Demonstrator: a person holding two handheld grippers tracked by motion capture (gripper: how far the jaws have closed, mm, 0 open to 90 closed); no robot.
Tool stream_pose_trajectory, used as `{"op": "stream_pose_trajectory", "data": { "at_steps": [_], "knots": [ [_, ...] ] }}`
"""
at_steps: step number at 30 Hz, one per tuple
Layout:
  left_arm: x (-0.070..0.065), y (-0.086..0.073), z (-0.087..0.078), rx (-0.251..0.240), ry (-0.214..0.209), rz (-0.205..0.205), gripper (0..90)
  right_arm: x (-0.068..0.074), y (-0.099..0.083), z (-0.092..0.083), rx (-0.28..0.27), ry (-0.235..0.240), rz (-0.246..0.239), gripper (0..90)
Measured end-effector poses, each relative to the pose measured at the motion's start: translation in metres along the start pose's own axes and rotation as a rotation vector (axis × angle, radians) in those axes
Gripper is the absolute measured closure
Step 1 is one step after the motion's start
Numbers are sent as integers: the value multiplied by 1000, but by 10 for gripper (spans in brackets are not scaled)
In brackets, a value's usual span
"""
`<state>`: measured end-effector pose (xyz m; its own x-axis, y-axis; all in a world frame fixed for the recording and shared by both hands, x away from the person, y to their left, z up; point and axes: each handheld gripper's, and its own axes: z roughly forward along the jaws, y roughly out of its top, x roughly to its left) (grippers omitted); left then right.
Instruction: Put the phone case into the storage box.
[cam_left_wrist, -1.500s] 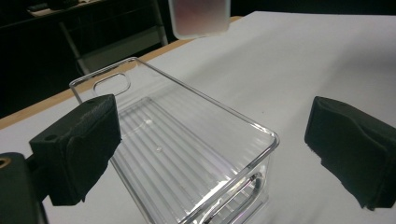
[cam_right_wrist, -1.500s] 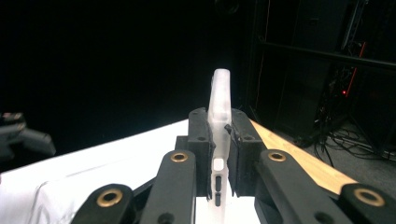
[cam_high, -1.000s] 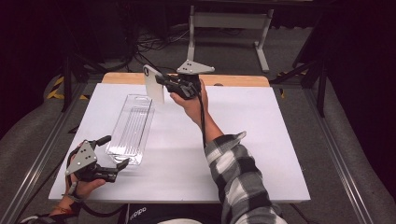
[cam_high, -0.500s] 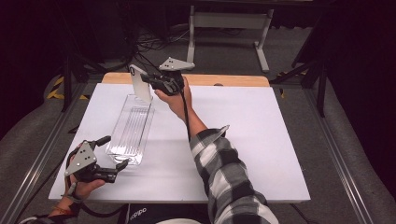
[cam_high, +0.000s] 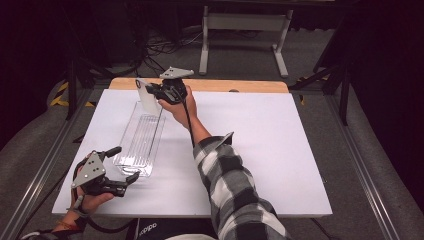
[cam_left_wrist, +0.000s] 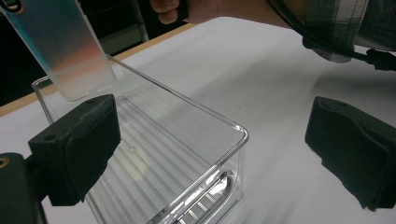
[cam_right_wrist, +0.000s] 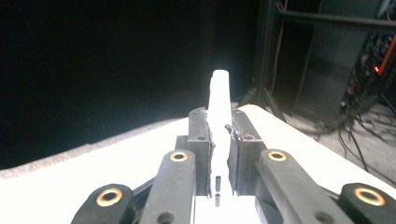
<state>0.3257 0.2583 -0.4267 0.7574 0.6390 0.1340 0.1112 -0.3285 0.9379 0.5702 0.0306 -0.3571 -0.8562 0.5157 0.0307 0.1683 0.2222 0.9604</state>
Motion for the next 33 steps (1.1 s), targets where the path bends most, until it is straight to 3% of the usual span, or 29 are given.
{"op": "stream_pose_trajectory", "data": {
  "at_steps": [8,15,25,31,33],
  "knots": [
    [1,1,1,2,-4,7,42,-10,-19,7,43,-18,41,809],
    [0,1,2,4,7,-1,49,-16,-28,5,42,-38,75,777],
    [-1,1,5,17,5,9,49,-20,-36,3,86,-128,64,597],
    [-1,1,7,21,7,10,49,-19,-37,-6,63,-128,74,559],
    [0,3,7,23,4,12,49,-17,-37,-11,63,-134,47,546]
  ]
}}
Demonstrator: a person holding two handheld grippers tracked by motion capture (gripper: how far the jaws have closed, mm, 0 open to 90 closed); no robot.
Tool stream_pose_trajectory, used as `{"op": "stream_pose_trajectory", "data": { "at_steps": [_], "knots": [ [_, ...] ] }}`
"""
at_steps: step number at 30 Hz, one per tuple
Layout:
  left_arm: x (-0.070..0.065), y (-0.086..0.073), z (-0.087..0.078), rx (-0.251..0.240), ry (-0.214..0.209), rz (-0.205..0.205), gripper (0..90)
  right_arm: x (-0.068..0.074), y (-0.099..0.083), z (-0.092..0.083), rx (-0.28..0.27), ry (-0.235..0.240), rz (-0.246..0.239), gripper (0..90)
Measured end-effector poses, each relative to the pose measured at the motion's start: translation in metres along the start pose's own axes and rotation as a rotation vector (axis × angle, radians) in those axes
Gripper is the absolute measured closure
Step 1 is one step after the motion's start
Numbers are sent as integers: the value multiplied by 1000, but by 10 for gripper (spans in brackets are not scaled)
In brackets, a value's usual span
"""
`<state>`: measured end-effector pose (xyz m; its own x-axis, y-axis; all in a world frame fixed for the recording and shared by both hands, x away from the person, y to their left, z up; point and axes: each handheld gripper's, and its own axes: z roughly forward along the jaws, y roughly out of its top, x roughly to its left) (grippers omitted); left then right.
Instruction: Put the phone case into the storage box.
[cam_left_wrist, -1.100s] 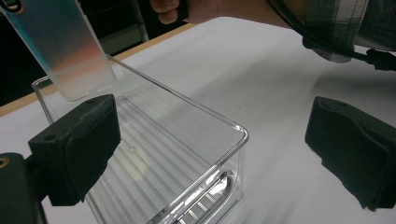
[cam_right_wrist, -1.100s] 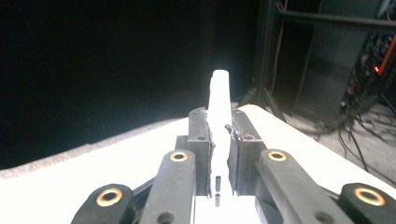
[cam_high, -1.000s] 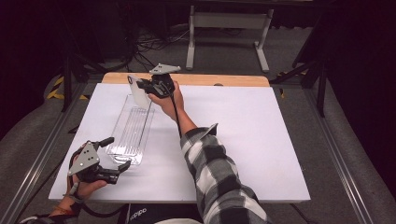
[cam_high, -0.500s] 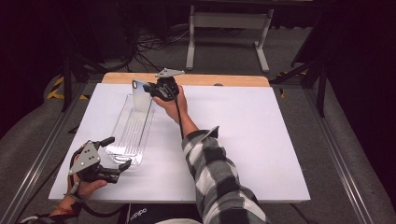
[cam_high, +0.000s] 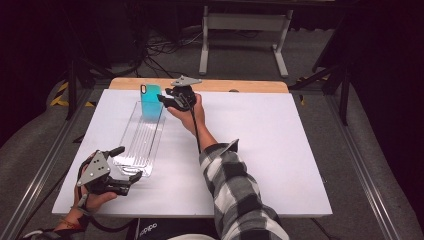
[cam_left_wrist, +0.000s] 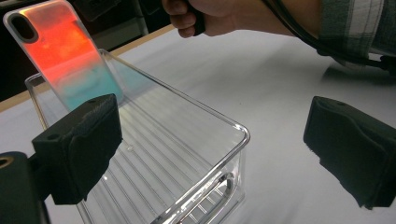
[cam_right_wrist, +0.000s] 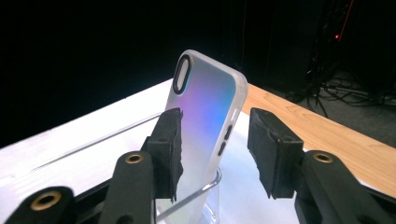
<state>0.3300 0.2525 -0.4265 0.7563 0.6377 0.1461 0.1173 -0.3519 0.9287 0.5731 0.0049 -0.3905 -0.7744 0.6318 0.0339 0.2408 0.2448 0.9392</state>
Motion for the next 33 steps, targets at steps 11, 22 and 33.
{"op": "stream_pose_trajectory", "data": {
  "at_steps": [11,22,33],
  "knots": [
    [-1,0,1,0,-2,15,48,10,5,-21,-36,-16,-68,503],
    [-3,2,1,4,-3,27,48,26,5,-46,-43,-41,-138,440],
    [-2,1,2,20,9,30,46,35,-1,-65,-49,-100,-148,292]
  ]
}}
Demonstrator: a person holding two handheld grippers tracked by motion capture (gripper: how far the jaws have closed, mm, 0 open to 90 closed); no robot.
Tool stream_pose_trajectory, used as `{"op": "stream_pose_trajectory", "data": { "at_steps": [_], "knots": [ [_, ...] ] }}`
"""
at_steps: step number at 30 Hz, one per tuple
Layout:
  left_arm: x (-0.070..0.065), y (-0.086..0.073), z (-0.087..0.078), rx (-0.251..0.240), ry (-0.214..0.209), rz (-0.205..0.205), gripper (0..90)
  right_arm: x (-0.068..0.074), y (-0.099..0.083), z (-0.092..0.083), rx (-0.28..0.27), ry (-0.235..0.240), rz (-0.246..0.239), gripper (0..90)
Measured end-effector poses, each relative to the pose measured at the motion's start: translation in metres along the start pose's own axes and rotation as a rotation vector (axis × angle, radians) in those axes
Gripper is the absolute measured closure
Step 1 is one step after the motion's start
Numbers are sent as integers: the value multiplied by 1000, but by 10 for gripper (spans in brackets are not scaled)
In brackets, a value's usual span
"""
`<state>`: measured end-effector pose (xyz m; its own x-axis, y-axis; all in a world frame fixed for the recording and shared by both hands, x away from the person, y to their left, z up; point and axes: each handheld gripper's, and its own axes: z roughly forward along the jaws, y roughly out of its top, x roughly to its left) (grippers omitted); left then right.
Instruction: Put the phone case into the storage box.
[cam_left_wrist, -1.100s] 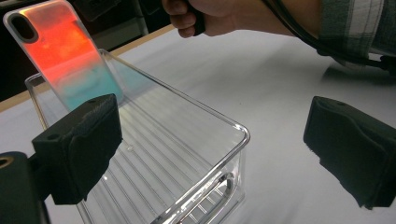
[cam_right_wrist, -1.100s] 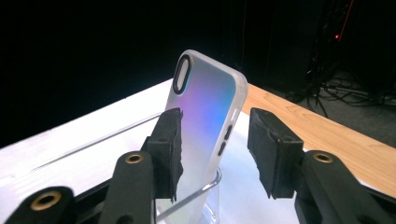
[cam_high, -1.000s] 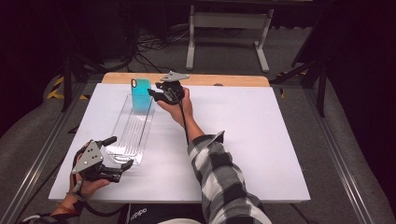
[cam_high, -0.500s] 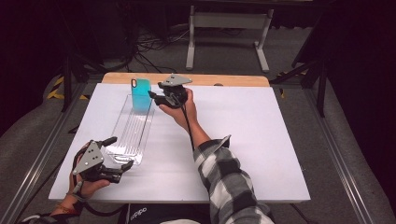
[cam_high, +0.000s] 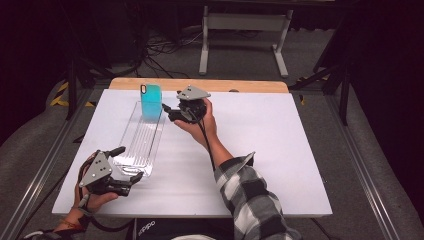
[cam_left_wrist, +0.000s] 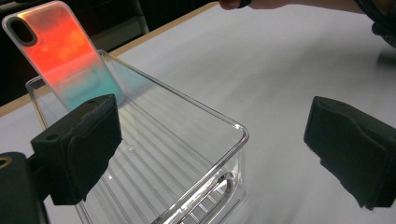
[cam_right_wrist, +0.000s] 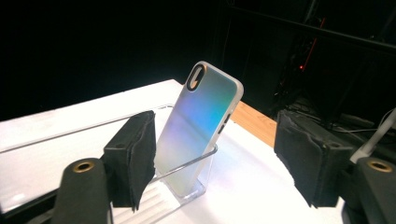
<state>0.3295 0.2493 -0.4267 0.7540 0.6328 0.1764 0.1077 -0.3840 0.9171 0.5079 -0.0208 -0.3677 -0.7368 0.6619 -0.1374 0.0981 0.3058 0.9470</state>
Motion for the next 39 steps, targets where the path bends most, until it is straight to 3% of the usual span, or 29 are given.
{"op": "stream_pose_trajectory", "data": {
  "at_steps": [5,8,11,15,27,39],
  "knots": [
    [0,-1,3,10,5,11,46,2,0,-6,8,-36,-23,185],
    [0,0,3,10,1,12,45,3,-1,-8,13,-44,-30,168],
    [0,0,3,12,-1,21,44,6,-1,-12,28,-57,-77,138],
    [-1,0,4,19,-5,21,44,8,2,-19,12,-53,-91,101],
    [-2,0,5,24,3,34,44,11,3,-38,0,-59,-134,95],
    [-3,0,6,28,4,33,38,-2,2,-68,-15,-94,-153,104]
  ]
}}
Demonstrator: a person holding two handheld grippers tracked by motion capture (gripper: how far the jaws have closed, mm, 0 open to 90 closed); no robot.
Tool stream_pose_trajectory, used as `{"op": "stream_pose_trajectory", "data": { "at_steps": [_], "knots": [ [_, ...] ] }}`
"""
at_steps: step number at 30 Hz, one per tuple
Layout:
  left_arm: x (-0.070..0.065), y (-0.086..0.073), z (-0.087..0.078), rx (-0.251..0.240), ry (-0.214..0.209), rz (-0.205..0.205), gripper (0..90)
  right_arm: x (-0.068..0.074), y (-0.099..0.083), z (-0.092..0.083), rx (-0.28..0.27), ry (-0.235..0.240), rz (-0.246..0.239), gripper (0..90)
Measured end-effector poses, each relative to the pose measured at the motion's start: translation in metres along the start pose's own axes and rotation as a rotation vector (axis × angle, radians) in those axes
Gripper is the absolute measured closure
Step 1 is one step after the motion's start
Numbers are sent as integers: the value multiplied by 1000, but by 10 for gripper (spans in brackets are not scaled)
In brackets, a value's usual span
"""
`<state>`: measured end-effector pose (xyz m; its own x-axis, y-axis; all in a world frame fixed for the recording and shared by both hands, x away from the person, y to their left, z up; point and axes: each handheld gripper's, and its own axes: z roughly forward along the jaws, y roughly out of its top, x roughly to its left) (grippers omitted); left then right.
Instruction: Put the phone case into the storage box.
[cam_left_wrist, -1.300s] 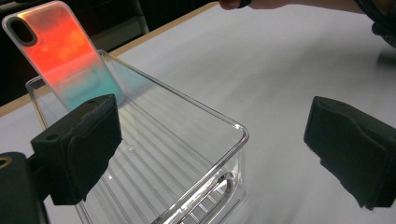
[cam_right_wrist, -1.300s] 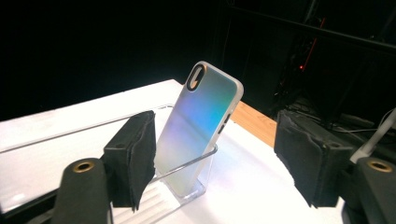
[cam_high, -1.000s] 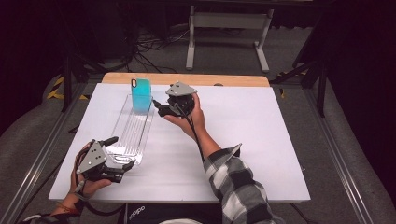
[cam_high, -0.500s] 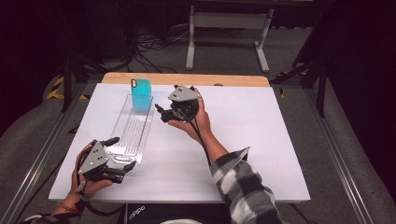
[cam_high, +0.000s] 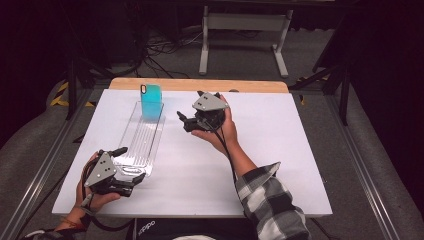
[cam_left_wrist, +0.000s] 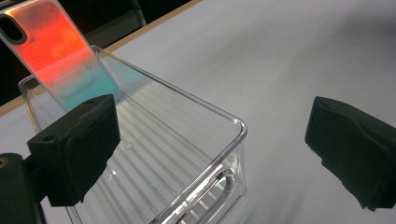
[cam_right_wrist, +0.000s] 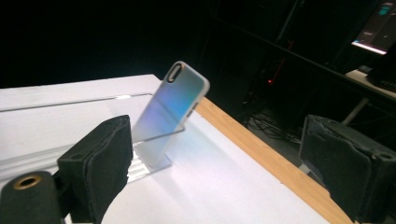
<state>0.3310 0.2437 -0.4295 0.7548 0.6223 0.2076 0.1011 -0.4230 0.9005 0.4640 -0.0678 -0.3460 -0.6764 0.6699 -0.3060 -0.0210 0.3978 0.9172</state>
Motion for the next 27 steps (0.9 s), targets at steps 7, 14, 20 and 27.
{"op": "stream_pose_trajectory", "data": {
  "at_steps": [7,14,20,27],
  "knots": [
    [-1,1,1,18,-1,4,39,-11,-3,-17,-12,-26,14,106],
    [0,1,0,10,-1,-2,38,-16,-5,-31,-2,-53,-12,106],
    [-1,1,1,12,-4,-2,38,-21,-7,-42,0,-56,5,106],
    [-1,1,0,14,-5,-4,37,-25,-15,-59,-1,-75,4,108]
  ]
}}
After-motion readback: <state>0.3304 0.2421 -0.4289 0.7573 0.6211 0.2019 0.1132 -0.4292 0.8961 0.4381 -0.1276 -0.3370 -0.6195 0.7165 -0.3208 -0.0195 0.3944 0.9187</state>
